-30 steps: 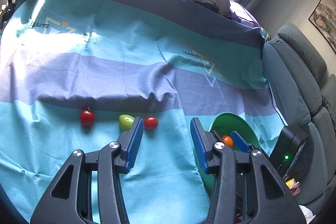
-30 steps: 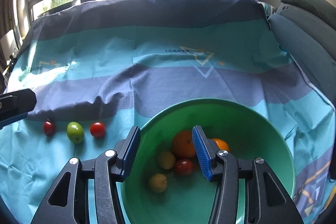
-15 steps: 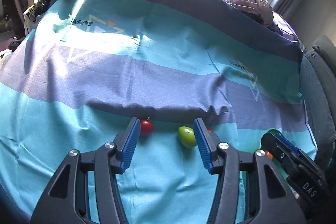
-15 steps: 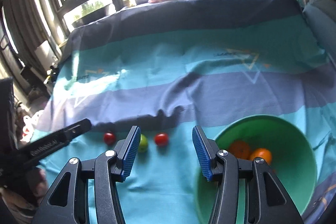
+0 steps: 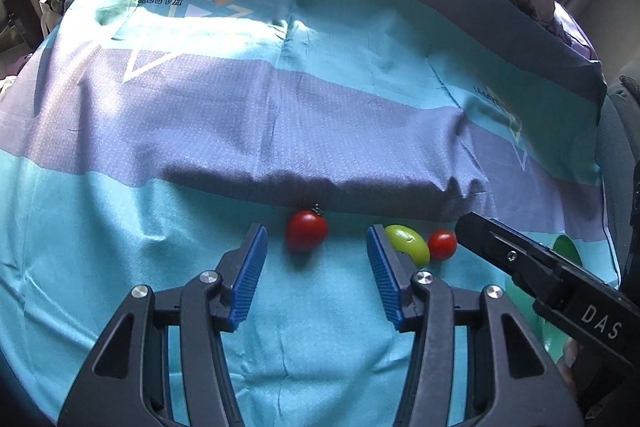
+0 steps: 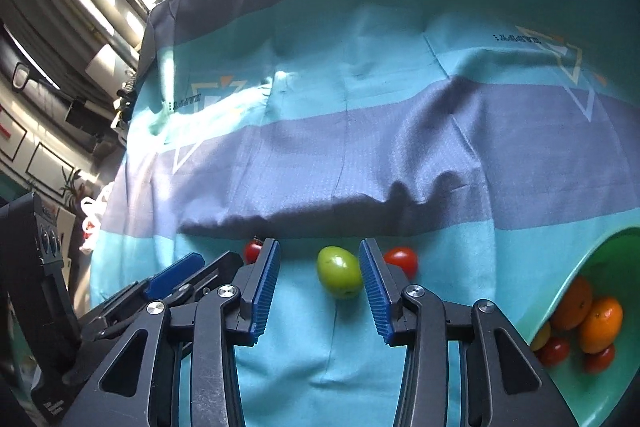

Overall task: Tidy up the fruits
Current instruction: 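Move the right gripper to the green tomato while the left gripper approaches a red tomato, then close the right gripper on the green tomato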

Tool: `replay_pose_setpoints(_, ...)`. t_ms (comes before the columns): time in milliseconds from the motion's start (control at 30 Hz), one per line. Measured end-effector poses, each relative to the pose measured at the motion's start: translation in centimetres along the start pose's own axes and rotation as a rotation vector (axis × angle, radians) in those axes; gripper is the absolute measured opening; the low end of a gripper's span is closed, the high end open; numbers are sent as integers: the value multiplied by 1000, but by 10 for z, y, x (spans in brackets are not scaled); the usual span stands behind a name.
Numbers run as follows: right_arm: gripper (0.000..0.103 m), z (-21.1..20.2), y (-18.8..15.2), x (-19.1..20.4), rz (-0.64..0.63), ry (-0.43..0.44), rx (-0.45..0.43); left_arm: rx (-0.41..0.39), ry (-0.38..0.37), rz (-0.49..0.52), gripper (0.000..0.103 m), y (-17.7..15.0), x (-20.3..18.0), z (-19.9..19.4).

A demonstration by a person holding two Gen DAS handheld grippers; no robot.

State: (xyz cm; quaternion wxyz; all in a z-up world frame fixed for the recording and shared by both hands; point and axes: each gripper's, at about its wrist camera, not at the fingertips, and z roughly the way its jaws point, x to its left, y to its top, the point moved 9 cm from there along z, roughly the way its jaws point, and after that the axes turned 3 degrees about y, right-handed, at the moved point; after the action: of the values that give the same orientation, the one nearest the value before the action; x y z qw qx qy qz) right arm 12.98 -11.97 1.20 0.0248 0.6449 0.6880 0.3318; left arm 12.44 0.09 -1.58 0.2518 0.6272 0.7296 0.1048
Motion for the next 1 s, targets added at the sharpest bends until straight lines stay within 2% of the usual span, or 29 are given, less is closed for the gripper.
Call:
replay_pose_setpoints(100, 43, 5, -1, -6, 5, 3, 27, 30, 15, -2, 50, -4, 4, 12)
replay_pose_setpoints(200, 34, 13, -4, -3, 4, 29, 56, 36, -1, -10, 48, -5, 4, 16)
replay_pose_setpoints(267, 34, 17, -4, -2, 1, 46, 64, 31, -10, -3, 46, -4, 2, 19)
replay_pose_setpoints(367, 34, 24, -5, -9, 14, 14, 81, 66, -16, -6, 42, -10, -2, 24)
replay_pose_setpoints(533, 34, 30, -3, -19, 37, 2, 103, 58, -124, 64, 42, -16, -37, 15)
replay_pose_setpoints(633, 34, 35, -3, -21, 36, 8, 118, 84, -122, 69, 42, -24, -49, 21)
replay_pose_setpoints(767, 34, 47, -6, -21, 52, 30, 162, 93, -145, 132, 40, -32, -71, 28)
replay_pose_setpoints(1000, 34, 59, -12, -22, 60, 39, 200, 106, -158, 116, 38, -32, -71, 43)
